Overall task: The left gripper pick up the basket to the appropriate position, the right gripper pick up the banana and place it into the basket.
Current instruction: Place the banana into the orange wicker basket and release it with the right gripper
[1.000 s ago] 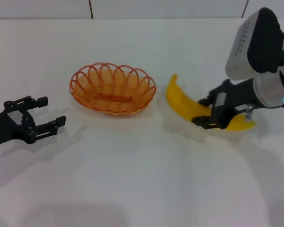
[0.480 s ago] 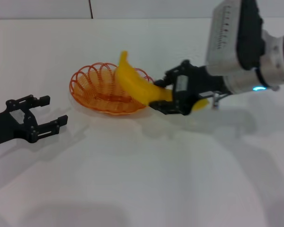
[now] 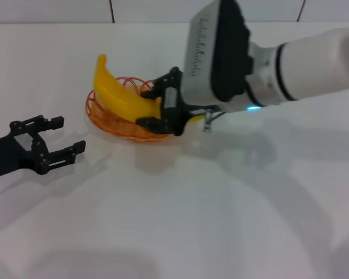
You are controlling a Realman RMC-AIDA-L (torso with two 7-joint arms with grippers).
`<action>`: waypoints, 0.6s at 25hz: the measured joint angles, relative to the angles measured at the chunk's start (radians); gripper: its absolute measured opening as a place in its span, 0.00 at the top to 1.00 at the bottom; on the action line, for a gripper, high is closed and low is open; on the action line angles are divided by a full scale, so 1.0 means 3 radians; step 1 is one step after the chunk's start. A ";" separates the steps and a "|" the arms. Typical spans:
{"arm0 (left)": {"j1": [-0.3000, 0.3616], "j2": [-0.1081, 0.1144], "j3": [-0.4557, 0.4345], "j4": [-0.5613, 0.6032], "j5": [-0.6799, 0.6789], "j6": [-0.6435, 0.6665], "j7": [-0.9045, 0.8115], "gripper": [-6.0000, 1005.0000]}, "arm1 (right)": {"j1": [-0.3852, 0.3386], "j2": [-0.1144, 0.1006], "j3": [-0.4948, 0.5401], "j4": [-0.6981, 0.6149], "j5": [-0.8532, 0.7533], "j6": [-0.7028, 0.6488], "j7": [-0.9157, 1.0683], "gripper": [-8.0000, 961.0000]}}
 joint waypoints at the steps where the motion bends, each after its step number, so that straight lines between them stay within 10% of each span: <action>1: -0.0006 -0.0001 0.0002 0.0000 0.0000 0.0000 0.0000 0.25 | 0.0030 0.0001 -0.0037 0.0045 0.0013 0.0055 0.0000 0.42; 15: -0.0016 -0.0005 0.0007 0.0000 0.0000 0.0000 0.0000 0.24 | 0.0351 0.0006 -0.0403 0.0561 0.0056 0.0650 0.0041 0.39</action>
